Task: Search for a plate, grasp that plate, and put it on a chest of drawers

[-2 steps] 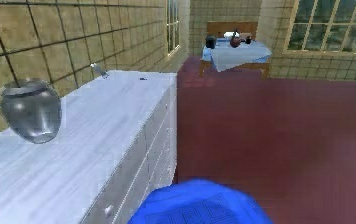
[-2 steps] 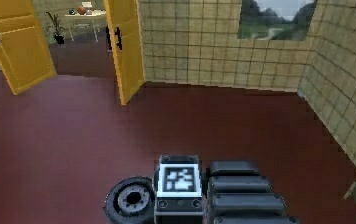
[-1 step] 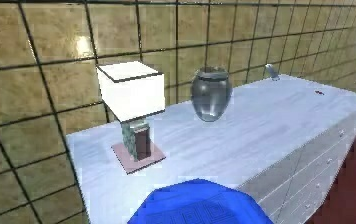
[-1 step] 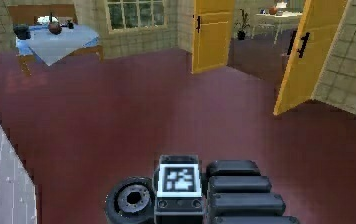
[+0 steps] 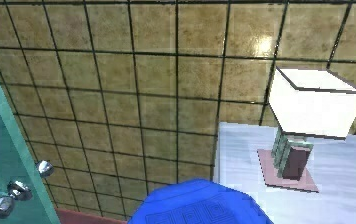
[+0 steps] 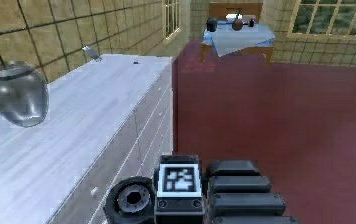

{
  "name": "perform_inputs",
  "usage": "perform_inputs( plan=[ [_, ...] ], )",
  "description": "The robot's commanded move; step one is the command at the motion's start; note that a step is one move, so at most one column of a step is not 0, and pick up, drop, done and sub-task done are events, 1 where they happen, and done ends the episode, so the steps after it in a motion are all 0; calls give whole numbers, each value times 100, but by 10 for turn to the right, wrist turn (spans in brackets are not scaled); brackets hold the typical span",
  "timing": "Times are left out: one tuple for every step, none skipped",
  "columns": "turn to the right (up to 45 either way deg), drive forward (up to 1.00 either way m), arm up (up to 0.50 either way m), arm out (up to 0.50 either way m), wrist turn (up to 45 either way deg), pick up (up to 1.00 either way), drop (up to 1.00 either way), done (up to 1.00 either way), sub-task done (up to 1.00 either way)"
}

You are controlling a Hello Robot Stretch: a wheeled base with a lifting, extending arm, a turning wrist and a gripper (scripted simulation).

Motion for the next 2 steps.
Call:
perform_inputs(
  plan=[
    [-60,0,0,0,0,0,0,0,0],
    [0,0,0,48,0,0,0,0,0]
  ],
)
